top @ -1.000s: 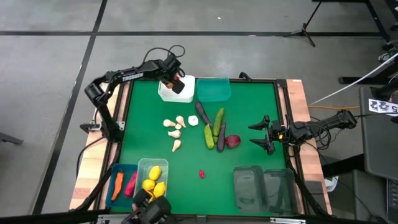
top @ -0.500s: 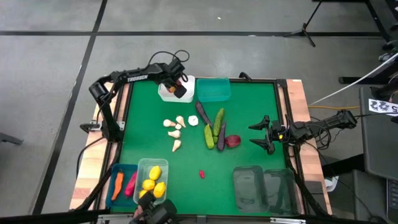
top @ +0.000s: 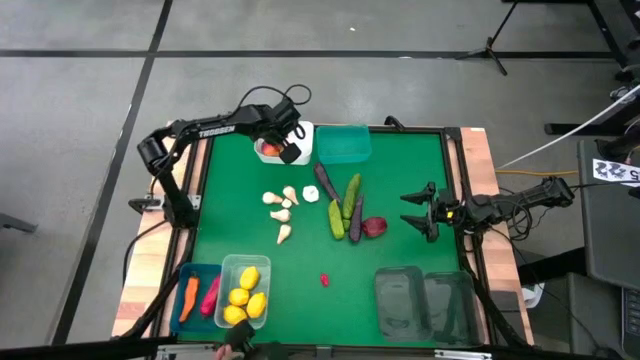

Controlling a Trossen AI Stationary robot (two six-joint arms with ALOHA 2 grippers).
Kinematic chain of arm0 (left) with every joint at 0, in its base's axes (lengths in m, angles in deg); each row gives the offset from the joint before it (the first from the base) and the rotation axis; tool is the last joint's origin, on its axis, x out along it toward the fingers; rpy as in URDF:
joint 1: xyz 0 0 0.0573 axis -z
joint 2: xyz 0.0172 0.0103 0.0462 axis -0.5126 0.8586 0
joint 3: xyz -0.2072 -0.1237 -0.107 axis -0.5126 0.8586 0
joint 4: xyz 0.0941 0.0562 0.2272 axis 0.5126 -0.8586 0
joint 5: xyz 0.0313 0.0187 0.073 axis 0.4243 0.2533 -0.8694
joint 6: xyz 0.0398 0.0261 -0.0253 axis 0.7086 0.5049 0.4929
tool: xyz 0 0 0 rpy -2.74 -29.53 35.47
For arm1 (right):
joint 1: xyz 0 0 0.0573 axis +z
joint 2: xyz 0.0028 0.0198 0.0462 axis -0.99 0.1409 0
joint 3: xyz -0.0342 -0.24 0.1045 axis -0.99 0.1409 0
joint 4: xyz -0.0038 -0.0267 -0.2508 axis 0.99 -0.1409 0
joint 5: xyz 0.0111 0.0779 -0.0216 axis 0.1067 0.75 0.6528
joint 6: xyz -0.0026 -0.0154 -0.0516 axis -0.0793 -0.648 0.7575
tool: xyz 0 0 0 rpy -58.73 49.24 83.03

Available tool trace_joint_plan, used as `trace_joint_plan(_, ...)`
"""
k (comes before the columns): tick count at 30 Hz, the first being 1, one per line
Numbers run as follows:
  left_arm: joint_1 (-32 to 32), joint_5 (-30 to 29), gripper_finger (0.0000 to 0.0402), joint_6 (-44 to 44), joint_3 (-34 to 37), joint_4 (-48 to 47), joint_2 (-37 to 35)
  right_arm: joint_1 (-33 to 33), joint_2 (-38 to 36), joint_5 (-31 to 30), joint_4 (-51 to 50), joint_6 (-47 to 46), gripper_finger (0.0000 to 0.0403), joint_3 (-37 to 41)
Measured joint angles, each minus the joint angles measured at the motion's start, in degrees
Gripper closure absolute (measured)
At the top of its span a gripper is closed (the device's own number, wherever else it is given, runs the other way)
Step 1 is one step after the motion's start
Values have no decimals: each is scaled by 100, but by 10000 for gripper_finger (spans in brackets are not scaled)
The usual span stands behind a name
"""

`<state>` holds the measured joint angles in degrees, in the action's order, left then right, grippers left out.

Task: Sort produce into baskets
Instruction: Put the apple into the white bin

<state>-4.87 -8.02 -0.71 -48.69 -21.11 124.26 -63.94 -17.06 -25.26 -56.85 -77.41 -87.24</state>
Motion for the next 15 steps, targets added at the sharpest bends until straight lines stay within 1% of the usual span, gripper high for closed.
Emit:
trace_joint_plan(3, 209, 2, 24, -19, -166, -299, -265, 0, 46, -129, -97, 71, 81, -80)
trace_joint_plan(6, 459, 0, 24, -117, -321, -587, -550, 2, 245, -350, -267, 313, 81, -247)
trace_joint_plan(10, 794, 21, 23, -593, -357, -933, -915, 0, 738, -506, -285, 620, 81, -536)
trace_joint_plan(13, 1031, 25, 23, -759, -359, -1203, -1140, 1, 1197, -558, -273, 706, 81, -758)
trace_joint_plan(15, 1200, 235, 23, -922, -360, -1361, -1226, 0, 1523, -536, -241, 678, 81, -897)
